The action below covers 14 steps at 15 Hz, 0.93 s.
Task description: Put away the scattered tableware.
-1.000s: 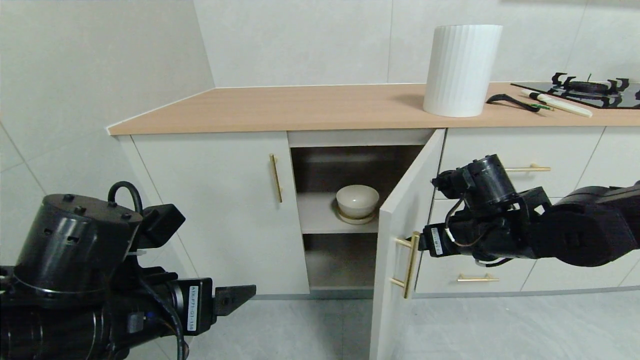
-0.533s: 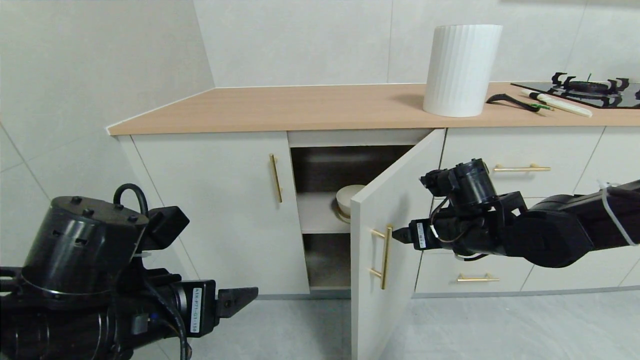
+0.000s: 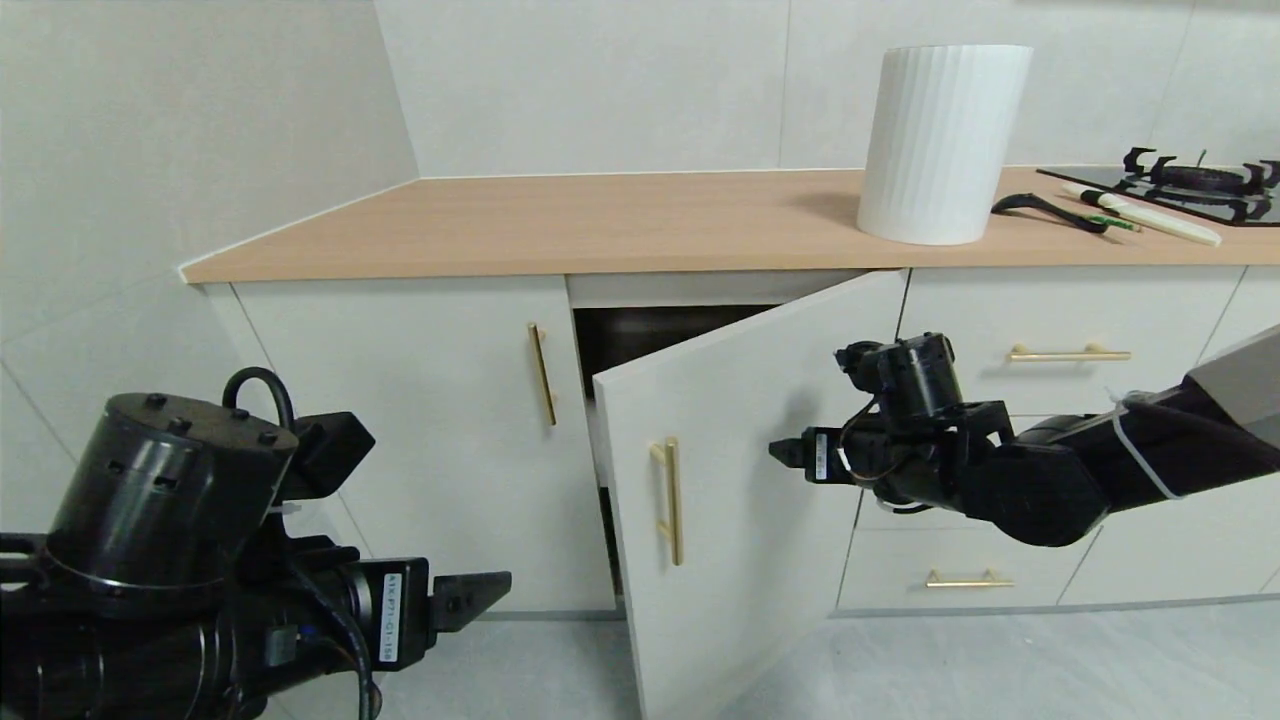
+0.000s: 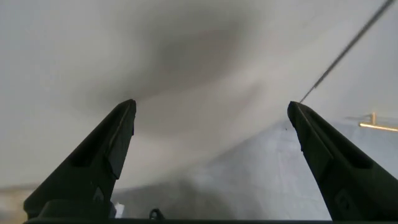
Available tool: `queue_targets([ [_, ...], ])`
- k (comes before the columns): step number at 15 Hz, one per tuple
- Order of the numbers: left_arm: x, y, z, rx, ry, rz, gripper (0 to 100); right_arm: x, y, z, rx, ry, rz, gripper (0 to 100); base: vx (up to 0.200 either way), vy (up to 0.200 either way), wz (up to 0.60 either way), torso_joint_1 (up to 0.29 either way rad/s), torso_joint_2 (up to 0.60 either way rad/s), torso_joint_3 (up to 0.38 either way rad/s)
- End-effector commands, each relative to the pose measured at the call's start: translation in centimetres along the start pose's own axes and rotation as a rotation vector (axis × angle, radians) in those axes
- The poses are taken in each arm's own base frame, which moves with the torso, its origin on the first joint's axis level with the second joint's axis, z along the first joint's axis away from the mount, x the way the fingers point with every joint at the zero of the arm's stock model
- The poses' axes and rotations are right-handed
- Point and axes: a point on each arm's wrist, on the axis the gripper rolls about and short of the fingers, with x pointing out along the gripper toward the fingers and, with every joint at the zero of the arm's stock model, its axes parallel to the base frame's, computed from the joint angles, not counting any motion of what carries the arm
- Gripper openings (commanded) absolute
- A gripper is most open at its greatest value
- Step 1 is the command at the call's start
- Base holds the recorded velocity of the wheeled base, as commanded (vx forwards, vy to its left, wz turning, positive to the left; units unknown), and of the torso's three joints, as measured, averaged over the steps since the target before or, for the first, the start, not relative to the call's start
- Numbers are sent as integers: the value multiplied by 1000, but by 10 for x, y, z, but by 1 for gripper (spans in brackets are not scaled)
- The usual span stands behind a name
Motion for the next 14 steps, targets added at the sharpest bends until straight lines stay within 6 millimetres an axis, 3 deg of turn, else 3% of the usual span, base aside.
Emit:
queue_targets([
  [1,1,0,0,0,2,0,100,9,0,-7,2,15,-5,100,0,0,0,0,0,0],
  [8,2,0,0,1,3,9,100,30,3,-7,93,-83,30,100,0,0,0,0,0,0],
  [14,3,0,-1,2,10,12,100,49,10,5,248,-148,26,100,0,0,0,0,0,0],
])
